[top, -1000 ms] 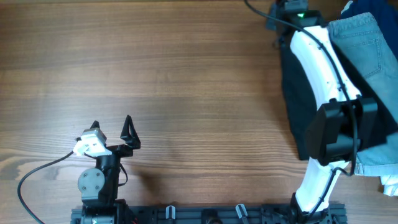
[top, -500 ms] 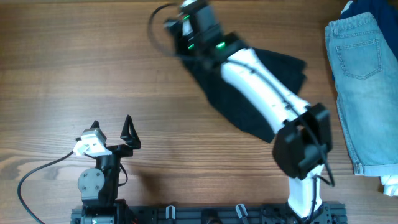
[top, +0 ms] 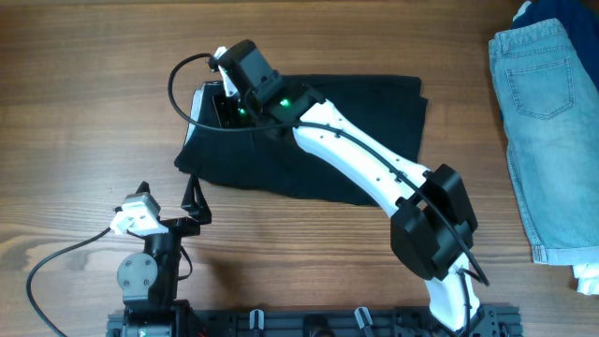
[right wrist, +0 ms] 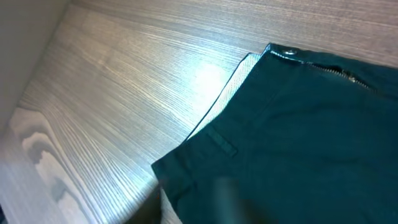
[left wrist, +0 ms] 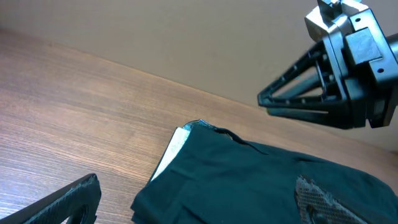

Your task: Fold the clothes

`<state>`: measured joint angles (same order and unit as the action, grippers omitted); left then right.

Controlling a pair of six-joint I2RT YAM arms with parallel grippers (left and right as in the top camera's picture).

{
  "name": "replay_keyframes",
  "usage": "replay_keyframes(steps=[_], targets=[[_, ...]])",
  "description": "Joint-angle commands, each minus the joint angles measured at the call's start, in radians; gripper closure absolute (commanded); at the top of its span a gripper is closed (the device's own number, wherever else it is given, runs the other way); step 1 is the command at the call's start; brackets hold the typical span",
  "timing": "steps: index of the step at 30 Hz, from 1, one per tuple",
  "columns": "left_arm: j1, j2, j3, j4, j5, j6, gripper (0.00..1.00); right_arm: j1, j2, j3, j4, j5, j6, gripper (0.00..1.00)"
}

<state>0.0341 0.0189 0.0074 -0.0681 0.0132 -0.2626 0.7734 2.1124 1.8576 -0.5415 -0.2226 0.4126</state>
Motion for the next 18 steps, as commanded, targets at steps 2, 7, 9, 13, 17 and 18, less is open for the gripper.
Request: replay_keyframes(steps=[2,7,9,13,17,18], targets=[[-0.006,-0.005,-0.002,-0.008,0.012,0.024,0.0,-0.055,-0.034,0.026,-0.032,0.026,-0.045,0.18],[-0.006,-0.005,-0.002,-0.008,0.013,0.023,0.0,-0.18,-0.075,0.031,-0.057,0.032,-0.057,0.4],[-0.006,-0.005,-0.002,-0.008,0.012,0.023,0.0,-0.235,-0.074,0.031,-0.118,0.032,-0.069,0.49],[-0.006,-0.005,-0.002,-0.008,0.012,0.023,0.0,-0.365,-0.074,0.03,-0.298,0.031,-0.072,0.5],[-0.006,-0.005,-0.002,-0.008,0.012,0.023,0.0,-0.502,-0.074,0.029,-0.521,0.048,-0.108,0.39],[-0.006,-0.005,-0.002,-0.008,0.012,0.023,0.0,-0.523,-0.074,0.029,-0.556,0.062,-0.11,0.37]])
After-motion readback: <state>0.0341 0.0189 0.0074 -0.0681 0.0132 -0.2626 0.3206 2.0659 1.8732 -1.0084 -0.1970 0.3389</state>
